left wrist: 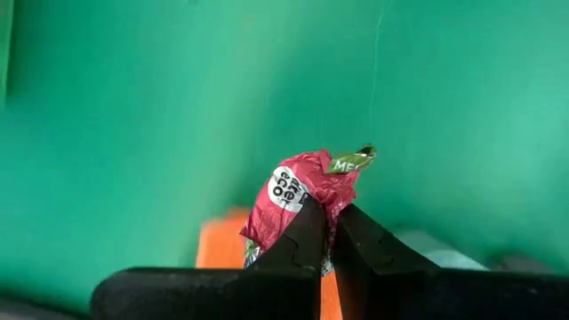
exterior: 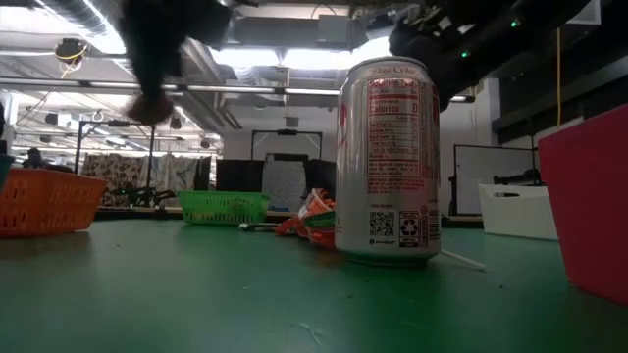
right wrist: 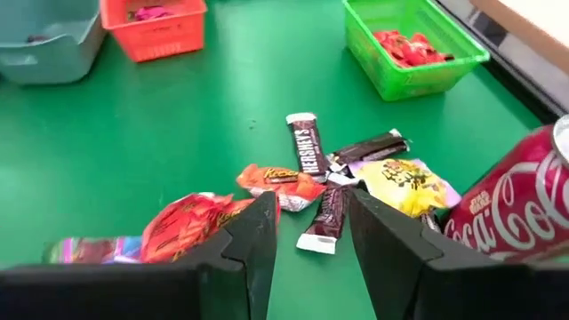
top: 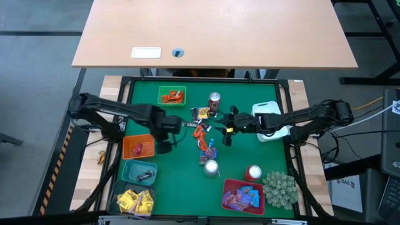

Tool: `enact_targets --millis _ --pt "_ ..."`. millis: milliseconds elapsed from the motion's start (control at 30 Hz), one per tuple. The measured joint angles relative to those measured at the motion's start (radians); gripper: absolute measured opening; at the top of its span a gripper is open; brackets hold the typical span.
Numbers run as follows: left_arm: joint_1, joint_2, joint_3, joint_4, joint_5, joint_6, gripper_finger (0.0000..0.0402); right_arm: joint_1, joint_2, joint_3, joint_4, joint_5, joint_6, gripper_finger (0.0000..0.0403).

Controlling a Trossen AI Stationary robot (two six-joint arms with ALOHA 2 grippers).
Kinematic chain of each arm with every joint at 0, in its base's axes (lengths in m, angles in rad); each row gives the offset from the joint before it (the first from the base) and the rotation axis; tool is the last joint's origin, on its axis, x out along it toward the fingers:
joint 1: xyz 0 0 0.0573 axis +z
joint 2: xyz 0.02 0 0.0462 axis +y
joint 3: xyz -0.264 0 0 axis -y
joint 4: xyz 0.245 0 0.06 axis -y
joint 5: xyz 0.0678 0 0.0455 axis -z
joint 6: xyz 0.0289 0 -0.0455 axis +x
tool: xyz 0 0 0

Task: Sort candy
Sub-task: Put the pink candy into the orange bin, then put the brown chocolate into the blue bin

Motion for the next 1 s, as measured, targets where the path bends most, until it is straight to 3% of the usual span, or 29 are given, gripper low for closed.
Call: enact_targets --millis 267,600,1000 --pt "-0.181 -0.106 0.000 -0.193 -0.012 -0.366 0.0000 -0.052 0.090 0.000 0.075 -0.006 0.031 0.0142" --pt "-0.355 -0.108 -0.033 -0.266 -0.117 -0.602 0.0002 -0.058 0.182 0.000 0.102 0.003 0.029 0.0142" --pt "-0.419 -0.107 -0.210 -0.231 -0.107 -0.762 0.0092 -0.058 0.228 0.000 0.184 0.004 0.028 0.0142"
